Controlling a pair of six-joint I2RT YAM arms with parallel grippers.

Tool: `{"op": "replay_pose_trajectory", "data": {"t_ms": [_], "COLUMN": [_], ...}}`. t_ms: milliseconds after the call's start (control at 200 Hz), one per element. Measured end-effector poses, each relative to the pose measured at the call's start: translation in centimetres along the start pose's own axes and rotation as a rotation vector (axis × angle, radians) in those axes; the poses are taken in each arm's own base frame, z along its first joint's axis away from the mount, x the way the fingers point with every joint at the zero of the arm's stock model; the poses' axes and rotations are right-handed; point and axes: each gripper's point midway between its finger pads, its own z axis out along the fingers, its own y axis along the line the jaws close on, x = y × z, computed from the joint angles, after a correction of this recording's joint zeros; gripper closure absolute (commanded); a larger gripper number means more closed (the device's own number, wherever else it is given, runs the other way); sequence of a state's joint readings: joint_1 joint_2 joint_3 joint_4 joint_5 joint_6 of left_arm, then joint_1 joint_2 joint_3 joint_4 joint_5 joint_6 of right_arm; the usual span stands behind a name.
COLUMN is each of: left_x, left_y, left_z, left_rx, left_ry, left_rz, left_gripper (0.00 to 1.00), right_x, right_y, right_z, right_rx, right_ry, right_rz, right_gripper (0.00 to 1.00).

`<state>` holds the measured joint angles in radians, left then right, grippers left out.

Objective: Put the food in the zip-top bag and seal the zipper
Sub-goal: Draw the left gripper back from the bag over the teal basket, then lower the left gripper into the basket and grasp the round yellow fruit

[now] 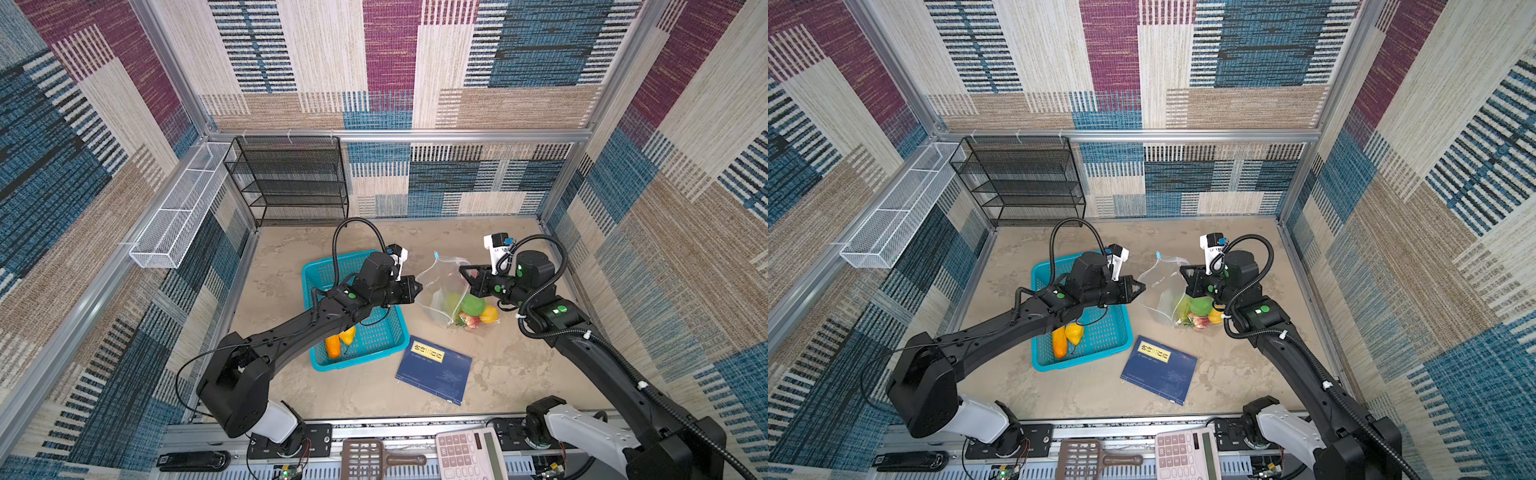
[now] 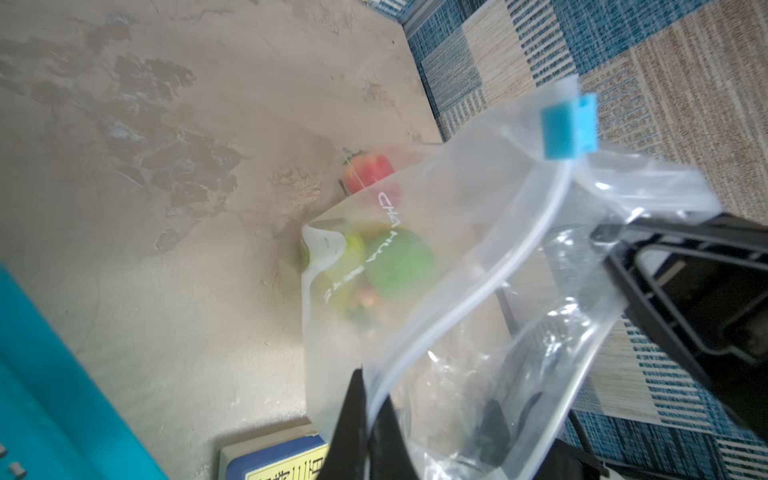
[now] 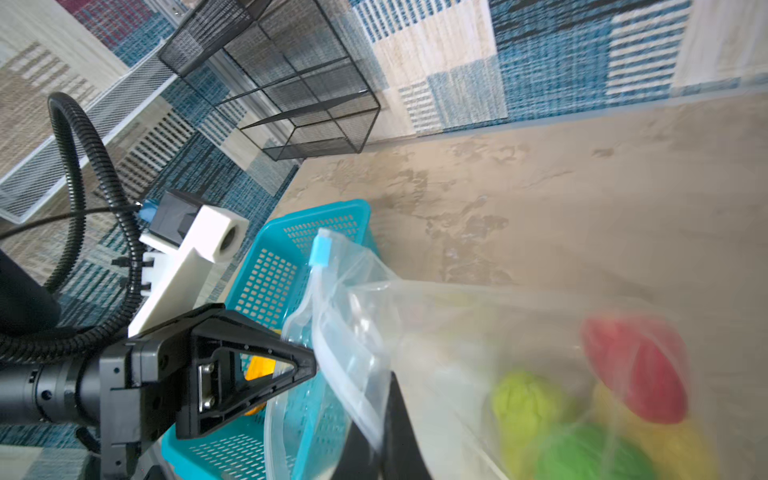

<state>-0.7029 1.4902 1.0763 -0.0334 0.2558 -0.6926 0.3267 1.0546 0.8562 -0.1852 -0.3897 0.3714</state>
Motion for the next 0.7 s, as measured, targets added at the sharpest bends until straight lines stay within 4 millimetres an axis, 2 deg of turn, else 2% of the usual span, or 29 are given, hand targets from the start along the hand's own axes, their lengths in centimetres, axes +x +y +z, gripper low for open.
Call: {"op": "replay_pose_trajectory", "data": {"t_ms": [90, 175, 361, 446, 571, 701], "left_x": [-0.7, -1.3, -1.8, -1.9, -0.7, 1.7], "left_y": [1.0, 1.6, 2.2, 3.4, 6.5, 10.2], "left_z": [-0.8, -1.6, -4.4, -6.3, -8.9, -11.1], "left_rx": [-0.038, -0.065, -0.12, -0.175, -0.286, -0.413], "left_ry": [-0.041, -0.07, -0.115, -0.145, -0.15, -0.119], "left_rz": [-0.007, -0.015, -0.008, -0.007, -0.018, -0.049], "left_gripper": [0.6, 0.47, 0.38, 0.36, 0.36, 0.33], "right_x": [0.6, 1.1, 1.3, 1.3, 1.6, 2.1], "right_y": [0.1, 0.2, 0.5, 0.5, 0.4, 0.1], "right_z": [0.7, 1.3, 1.7, 1.8, 1.9, 2.1], "right_rx": [-0.035, -0.059, -0.093, -0.099, -0.101, -0.097], "right_ry": [0.017, 0.031, 0.033, 0.027, 0.031, 0.043], "right_rz": [0.017, 0.027, 0.043, 0.043, 0.056, 0.071], "right_gripper": [1.0, 1.0, 1.0, 1.0, 1.0, 1.0]}}
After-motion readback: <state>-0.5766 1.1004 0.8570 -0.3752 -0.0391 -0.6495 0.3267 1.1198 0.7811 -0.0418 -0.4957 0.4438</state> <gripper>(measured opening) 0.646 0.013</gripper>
